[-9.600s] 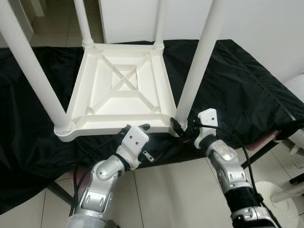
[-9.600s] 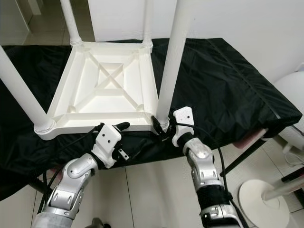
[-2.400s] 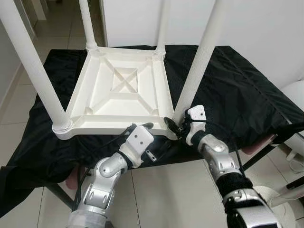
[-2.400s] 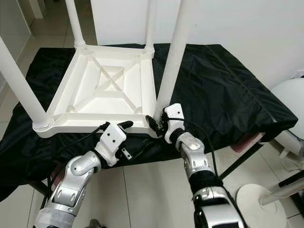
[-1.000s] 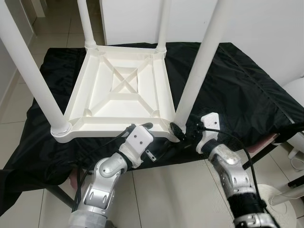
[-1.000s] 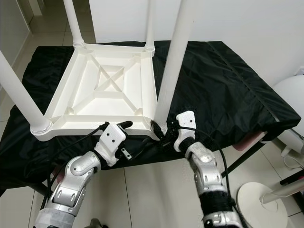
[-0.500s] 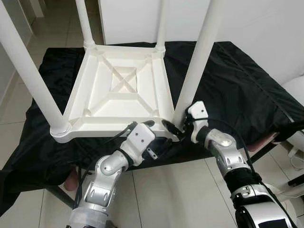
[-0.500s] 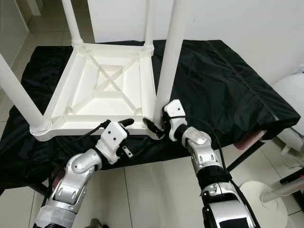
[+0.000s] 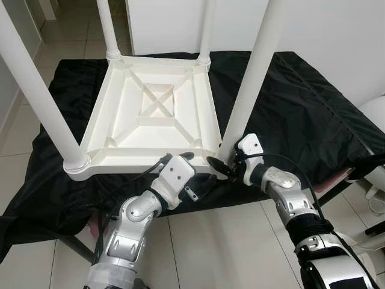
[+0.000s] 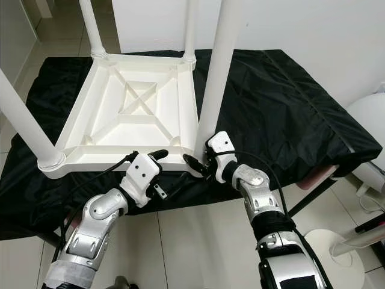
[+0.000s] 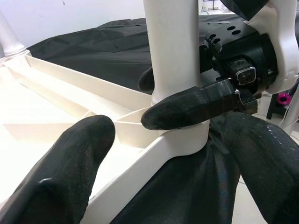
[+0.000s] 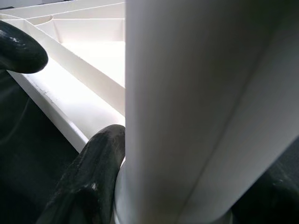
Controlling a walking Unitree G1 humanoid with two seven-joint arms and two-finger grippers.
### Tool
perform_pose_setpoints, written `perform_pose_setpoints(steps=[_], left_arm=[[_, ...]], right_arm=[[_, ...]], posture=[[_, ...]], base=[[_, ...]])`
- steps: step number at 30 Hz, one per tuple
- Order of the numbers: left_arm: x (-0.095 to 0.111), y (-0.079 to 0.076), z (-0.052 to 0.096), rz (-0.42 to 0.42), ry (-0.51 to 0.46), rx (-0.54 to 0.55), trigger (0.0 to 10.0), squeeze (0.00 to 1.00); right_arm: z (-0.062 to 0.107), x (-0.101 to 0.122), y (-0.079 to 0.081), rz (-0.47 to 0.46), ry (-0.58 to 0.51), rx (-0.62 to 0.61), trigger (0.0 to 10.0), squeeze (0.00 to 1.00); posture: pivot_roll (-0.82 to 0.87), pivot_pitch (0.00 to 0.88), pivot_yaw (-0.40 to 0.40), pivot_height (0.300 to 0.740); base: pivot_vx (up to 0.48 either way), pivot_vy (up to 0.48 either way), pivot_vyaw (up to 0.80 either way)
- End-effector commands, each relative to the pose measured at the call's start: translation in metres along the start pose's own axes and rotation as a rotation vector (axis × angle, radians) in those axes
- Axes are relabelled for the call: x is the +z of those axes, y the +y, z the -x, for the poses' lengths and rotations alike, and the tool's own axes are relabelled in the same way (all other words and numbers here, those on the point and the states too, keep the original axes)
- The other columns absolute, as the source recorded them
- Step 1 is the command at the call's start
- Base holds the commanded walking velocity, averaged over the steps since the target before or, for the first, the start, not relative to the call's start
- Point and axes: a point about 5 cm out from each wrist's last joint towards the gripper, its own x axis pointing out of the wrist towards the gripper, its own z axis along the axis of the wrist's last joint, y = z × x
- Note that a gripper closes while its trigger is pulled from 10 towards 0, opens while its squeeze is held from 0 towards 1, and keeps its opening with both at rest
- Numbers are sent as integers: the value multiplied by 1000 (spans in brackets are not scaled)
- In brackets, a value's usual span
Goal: Building children table
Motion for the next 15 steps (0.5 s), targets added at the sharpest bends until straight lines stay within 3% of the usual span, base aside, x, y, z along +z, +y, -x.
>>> perform_pose_setpoints(steps=[1, 2, 8, 9, 12, 13, 15], left_arm=[[-2, 3, 1, 8, 15, 112, 10000, 0], [-3, 2, 1, 9, 16, 109, 10000, 0], [-3, 2, 2, 12, 18, 110, 10000, 0], [-4, 1, 2, 13, 18, 110, 10000, 0], [-4, 0, 2, 15, 19, 108, 10000, 0], [-4, -1, 2, 18, 19, 106, 10000, 0], [-4, -1, 2, 18, 19, 106, 10000, 0]], right_arm=[[7, -14, 3, -34, 49, 15, 0, 0], [6, -15, 4, -72, 37, -6, 10000, 0], [3, -10, 7, -93, 10, -105, 10000, 0], [1, -7, 11, -143, -10, -143, 10000, 0], [0, -5, 18, -159, -23, -195, 10000, 0], [-2, -2, 30, -202, -35, -294, 10000, 0], [-2, -2, 30, -202, -35, -294, 10000, 0]], posture=[[-50, 66, -30, 740], [-51, 67, -33, 740], [-54, 70, -34, 740], [-56, 73, -34, 740], [-59, 75, -34, 740], [-63, 78, -31, 740], [-63, 78, -31, 740]], base=[[0, 0, 0], [0, 0, 0], [0, 0, 0], [0, 0, 0], [0, 0, 0], [0, 0, 0], [0, 0, 0]])
